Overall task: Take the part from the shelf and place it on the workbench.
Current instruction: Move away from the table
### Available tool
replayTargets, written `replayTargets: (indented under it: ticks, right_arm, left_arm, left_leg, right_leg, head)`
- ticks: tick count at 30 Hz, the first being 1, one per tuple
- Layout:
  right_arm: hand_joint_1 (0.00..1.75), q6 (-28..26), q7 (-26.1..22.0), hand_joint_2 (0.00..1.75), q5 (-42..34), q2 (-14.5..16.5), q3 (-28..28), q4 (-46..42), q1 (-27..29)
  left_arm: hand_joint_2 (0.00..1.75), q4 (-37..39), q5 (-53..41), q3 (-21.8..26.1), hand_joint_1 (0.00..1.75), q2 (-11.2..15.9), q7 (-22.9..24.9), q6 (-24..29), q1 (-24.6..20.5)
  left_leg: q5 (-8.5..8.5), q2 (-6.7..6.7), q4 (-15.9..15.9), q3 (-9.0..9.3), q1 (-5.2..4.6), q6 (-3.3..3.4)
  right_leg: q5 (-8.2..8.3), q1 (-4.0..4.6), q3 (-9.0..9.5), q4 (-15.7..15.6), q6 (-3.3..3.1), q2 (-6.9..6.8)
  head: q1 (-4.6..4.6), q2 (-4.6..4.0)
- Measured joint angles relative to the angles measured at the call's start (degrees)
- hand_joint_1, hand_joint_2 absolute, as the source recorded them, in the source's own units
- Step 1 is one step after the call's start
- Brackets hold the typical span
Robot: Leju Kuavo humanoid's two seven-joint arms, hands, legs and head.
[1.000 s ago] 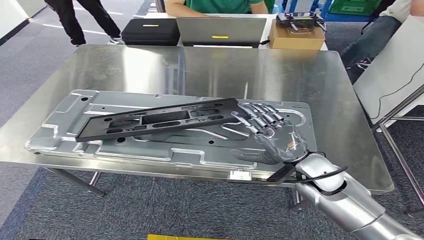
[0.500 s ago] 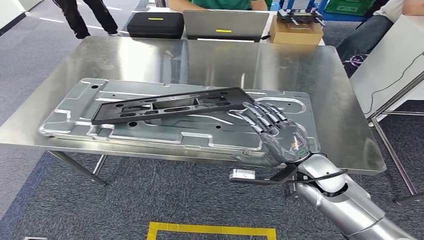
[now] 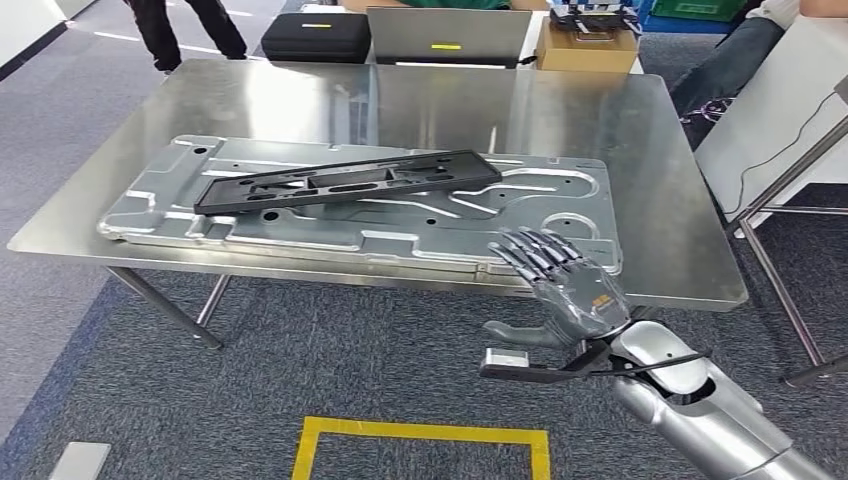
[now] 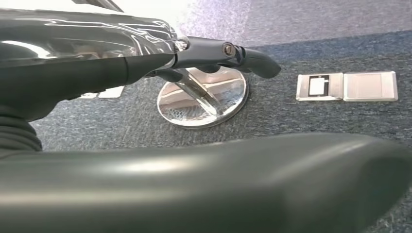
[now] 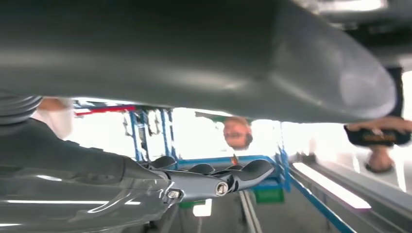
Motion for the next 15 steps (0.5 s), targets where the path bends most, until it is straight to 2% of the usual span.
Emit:
replayTargets:
  ticks: [1, 2, 3, 4, 5, 6, 8, 9, 10, 11, 12, 13, 14, 15]
  right_arm:
    - [0.0, 0.5, -0.5, 0.0, -1.1, -0.1, -0.3, 0.4, 1.0]
    - [0.0, 1.2, -0.9, 0.0, -1.9, -0.1, -0.5, 0.9, 2.2]
    - [0.0, 1.8, -1.1, 0.0, -2.3, 0.0, -0.6, 1.8, 3.6]
    - [0.0, 2.1, -1.3, 0.0, -2.2, 0.2, -0.7, 3.1, 5.2]
    - [0.0, 2.2, -1.3, 0.0, -1.7, 0.6, -0.7, 4.9, 6.9]
    - [0.0, 2.1, -1.3, 0.0, -1.4, 1.2, -0.7, 7.2, 8.5]
    - [0.0, 1.8, -1.3, 0.87, -1.5, 2.9, -0.6, 13.2, 10.7]
    - [0.0, 1.7, -1.4, 1.31, -2.2, 3.8, -0.5, 16.7, 11.3]
    - [0.0, 1.8, -1.6, 1.75, -3.2, 4.8, -0.4, 20.6, 11.6]
    - [0.0, 2.0, -1.9, 1.75, -4.5, 5.8, -0.4, 24.7, 11.6]
    - [0.0, 2.3, -2.2, 1.75, -5.8, 6.9, -0.4, 29.2, 11.3]
    - [0.0, 2.7, -2.5, 1.75, -7.2, 7.9, -0.6, 33.8, 10.9]
    - [0.0, 3.4, -2.7, 1.75, -8.4, 8.9, -1.0, 37.9, 10.3]
    - [0.0, 4.2, -2.9, 1.75, -9.7, 9.9, -1.5, 42.1, 9.6]
  left_arm:
    - [0.0, 0.0, 0.1, 0.1, 0.0, 0.0, 0.0, 0.0, 0.0]
    - [0.0, 0.0, 0.1, 0.2, 0.0, 0.0, 0.0, 0.0, 0.0]
    - [0.0, 0.0, 0.2, 0.3, 0.0, -0.1, 0.0, 0.0, 0.0]
    - [0.0, 0.0, 0.3, 0.4, 0.0, -0.1, 0.1, 0.0, -0.1]
    - [0.0, 0.0, 0.3, 0.5, 0.0, -0.2, 0.1, 0.0, -0.1]
    - [0.0, 0.0, 0.3, 0.6, 0.0, -0.4, 0.1, 0.0, -0.1]
    - [0.0, 0.0, 0.2, 0.8, 0.0, -0.8, 0.1, 0.0, 0.1]
    - [0.0, 0.0, 0.1, 0.8, 0.0, -1.1, 0.1, 0.0, 0.1]
    - [0.0, 0.0, -0.1, 0.9, 0.0, -1.3, 0.1, 0.0, 0.1]
    - [0.0, 0.0, -0.2, 0.9, 0.0, -1.5, 0.1, 0.0, 0.1]
    - [0.0, 0.0, -0.4, 0.9, 0.0, -1.6, 0.1, -0.1, 0.0]
    - [0.0, 0.0, -0.6, 0.9, 0.0, -1.8, 0.2, -0.1, -0.1]
    - [0.0, 0.0, -0.7, 0.9, 0.0, -2.0, 0.2, -0.2, -0.2]
    - [0.0, 0.0, -1.0, 0.9, 0.0, -2.2, 0.3, -0.2, -0.3]
  left_leg:
    - [-0.55, -0.13, -2.2, 1.32, -0.12, 0.31]
    - [-0.81, -0.19, -3.2, 1.72, -0.27, 0.63]
    - [-0.68, -0.16, -3.5, 1.54, -0.24, 1.0]
    - [-0.37, -0.07, -3.8, 1.2, -0.23, 1.49]
    - [0.08, 0.02, -4.0, 0.67, -0.21, 2.09]
    - [0.64, 0.11, -4.2, -0.04, -0.22, 2.71]
    - [1.9, 0.25, -4.0, -1.83, -0.66, 3.53]
    - [2.54, 0.33, -3.8, -2.8, -0.91, 3.72]
    - [3.15, 0.42, -3.6, -3.82, -1.14, 3.86]
    - [3.71, 0.5, -3.3, -4.83, -1.34, 3.92]
    - [4.22, 0.57, -3.0, -5.82, -1.5, 3.92]
    - [4.69, 0.62, -2.6, -6.64, -1.61, 3.87]
    - [5.09, 0.66, -2.3, -7.29, -1.79, 3.77]
    - [5.54, 0.7, -2.0, -7.79, -1.92, 3.59]
  right_leg:
    - [0.48, 0.03, -0.16, 0.0, 0.37, -0.03]
    - [1.01, 0.02, -0.25, -0.1, 0.75, -0.05]
    - [1.34, -0.04, -0.43, -0.2, 1.15, -0.05]
    - [0.91, -0.09, -0.67, 0.0, 1.46, 0.04]
    - [-0.6, -0.11, -1.07, 0.9, 1.62, 0.17]
    - [-3.1, -0.12, -1.63, 2.7, 1.67, 0.3]
    - [-8.8, -0.05, -2.81, 9.0, 1.49, 0.43]
    - [-10.16, 0.01, -3.1, 12.2, 1.44, 0.45]
    - [-10.04, 0.08, -2.86, 14.4, 1.36, 0.47]
    - [-8.7, 0.17, -1.9, 14.9, 1.26, 0.5]
    - [-6.83, 0.28, -0.07, 13.6, 1.07, 0.53]
    - [-5.53, 0.41, 2.54, 10.7, 0.75, 0.56]
    - [-5.08, 0.63, 5.75, 6.4, 0.38, 0.54]
    - [-5.48, 0.8, 8.56, 2.4, 0.03, 0.5]
  head:
    - [0.01, 0.0]
    - [0.01, -0.01]
    - [0.01, -0.01]
    - [0.02, -0.01]
    - [0.07, -0.01]
    - [0.13, -0.01]
    - [0.24, -0.01]
    - [0.26, -0.01]
    - [0.26, -0.01]
    - [0.25, -0.01]
    - [0.26, -0.01]
    - [0.25, -0.01]
    - [0.26, -0.01]
    - [0.23, -0.01]
